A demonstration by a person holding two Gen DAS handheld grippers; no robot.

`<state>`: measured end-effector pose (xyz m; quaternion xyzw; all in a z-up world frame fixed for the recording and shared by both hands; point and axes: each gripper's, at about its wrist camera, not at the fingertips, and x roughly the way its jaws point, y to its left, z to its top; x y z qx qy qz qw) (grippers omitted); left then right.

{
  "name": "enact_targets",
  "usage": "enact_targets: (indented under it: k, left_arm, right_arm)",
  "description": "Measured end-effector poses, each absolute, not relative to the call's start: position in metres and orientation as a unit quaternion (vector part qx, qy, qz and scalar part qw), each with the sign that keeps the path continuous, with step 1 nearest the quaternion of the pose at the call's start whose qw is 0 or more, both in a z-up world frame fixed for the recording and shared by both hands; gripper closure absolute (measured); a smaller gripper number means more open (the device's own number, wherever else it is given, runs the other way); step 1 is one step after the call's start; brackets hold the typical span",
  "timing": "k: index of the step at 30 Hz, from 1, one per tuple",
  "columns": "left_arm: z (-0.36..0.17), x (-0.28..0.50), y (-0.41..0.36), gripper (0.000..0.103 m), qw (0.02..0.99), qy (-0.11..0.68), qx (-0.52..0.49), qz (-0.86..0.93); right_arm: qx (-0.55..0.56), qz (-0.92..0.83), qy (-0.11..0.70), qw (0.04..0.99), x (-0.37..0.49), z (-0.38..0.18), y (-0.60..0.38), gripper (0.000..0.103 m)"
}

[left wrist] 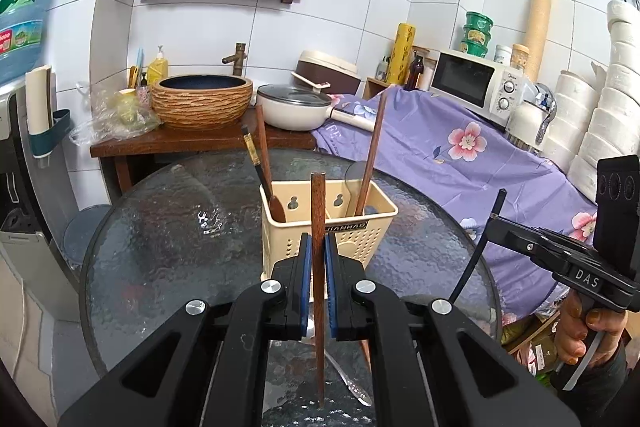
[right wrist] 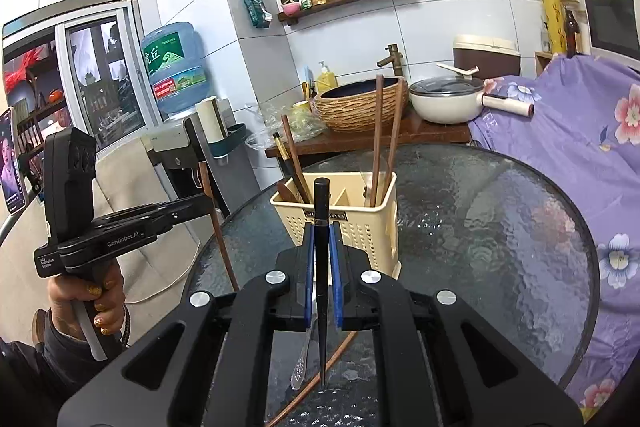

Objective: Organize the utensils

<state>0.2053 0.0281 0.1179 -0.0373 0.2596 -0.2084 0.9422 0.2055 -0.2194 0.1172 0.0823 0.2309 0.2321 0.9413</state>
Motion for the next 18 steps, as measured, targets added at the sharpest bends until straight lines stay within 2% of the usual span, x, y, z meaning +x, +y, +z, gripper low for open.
enact_targets:
  k: [9, 18]
  left_arm:
    - [0.156, 0.208, 0.022, 0.097, 0.949, 0.225, -0.028, -0.220]
    - [0.232, 0.231, 0.023, 0.097, 0.967, 0.157, -0.043, -0.197]
  right_arm:
    - [0.042, 0.234, 0.208, 0.949, 0.217, 0.162, -0.204, 0.095]
    - [0.034, 0.220, 0.148, 0.964, 0.235, 0.234, -0.197, 0.095]
